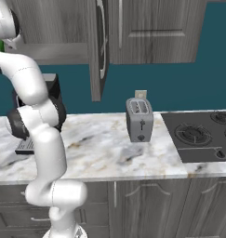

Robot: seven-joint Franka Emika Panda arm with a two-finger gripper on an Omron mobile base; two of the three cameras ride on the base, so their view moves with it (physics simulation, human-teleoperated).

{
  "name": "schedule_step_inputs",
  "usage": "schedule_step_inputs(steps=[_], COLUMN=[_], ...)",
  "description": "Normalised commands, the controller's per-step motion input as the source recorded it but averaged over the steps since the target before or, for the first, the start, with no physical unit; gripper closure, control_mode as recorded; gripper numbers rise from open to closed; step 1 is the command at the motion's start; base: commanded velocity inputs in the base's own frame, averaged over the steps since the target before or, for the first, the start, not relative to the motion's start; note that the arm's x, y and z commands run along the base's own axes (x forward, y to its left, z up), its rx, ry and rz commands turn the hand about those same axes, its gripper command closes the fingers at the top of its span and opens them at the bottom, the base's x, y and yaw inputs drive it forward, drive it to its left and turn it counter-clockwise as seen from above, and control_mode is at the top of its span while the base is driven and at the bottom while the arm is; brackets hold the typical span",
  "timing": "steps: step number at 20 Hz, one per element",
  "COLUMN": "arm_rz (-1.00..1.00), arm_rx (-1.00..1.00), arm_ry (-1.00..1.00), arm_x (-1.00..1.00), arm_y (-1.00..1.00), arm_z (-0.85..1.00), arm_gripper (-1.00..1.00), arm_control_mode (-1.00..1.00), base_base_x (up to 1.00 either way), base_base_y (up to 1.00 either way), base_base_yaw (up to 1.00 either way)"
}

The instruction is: There is a tray on the dining counter. Grab the cup, mug, and pitcher and place them on the tray. The pitcher may be placed next to the tray if it cannot fit the tray.

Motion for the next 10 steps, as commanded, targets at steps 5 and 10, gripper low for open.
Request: schedule_step_inputs(steps=[5, 10], arm_rz=[0.0, 0.0], arm_rx=[-0.02, 0.0], arm_ry=[0.05, 0.0], arm_x=[0.11, 0.11], arm_y=[0.0, 0.0], arm_z=[-0.05, 0.11], arm_gripper=[-1.0, -1.0], arm_control_mode=[-1.0, -1.0], base_base_x=[0.0, 0.0], base_base_y=[0.0, 0.0], base_base_yaw=[0.0, 0.0])
